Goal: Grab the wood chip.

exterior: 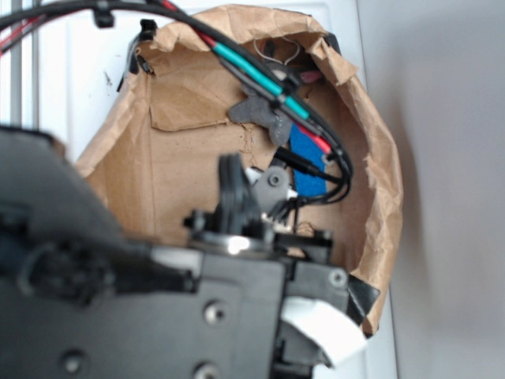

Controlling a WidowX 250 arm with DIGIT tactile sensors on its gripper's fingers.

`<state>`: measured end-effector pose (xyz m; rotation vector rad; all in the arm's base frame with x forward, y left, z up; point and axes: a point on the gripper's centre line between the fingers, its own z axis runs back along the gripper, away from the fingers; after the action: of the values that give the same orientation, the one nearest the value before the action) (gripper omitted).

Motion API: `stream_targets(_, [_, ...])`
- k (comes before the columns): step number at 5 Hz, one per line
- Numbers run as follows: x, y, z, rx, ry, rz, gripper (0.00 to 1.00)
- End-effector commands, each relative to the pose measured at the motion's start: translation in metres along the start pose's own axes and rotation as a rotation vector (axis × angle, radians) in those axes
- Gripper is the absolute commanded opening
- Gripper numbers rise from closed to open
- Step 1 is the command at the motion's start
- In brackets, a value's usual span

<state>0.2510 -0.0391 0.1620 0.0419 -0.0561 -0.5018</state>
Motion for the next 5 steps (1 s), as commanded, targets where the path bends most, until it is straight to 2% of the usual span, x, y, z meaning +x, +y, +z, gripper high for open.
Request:
stream_targets(1, [0.013, 0.016, -0.017, 0.007, -0.117, -0.253, 1.00])
stream_targets(2, [0.012, 0.025, -0.030, 0.030, -0.167, -0.444, 1.00])
stream_targets(3, [0.017, 0.033, -0.046, 0.083, -0.204, -0.518, 1.00])
stream_targets(4, [0.014, 0.032, -0.048, 0.057, -0.224, -0.559, 1.00])
stream_targets(5, [0.016, 0.025, -0.059, 0.009, -0.192, -0.603, 1.00])
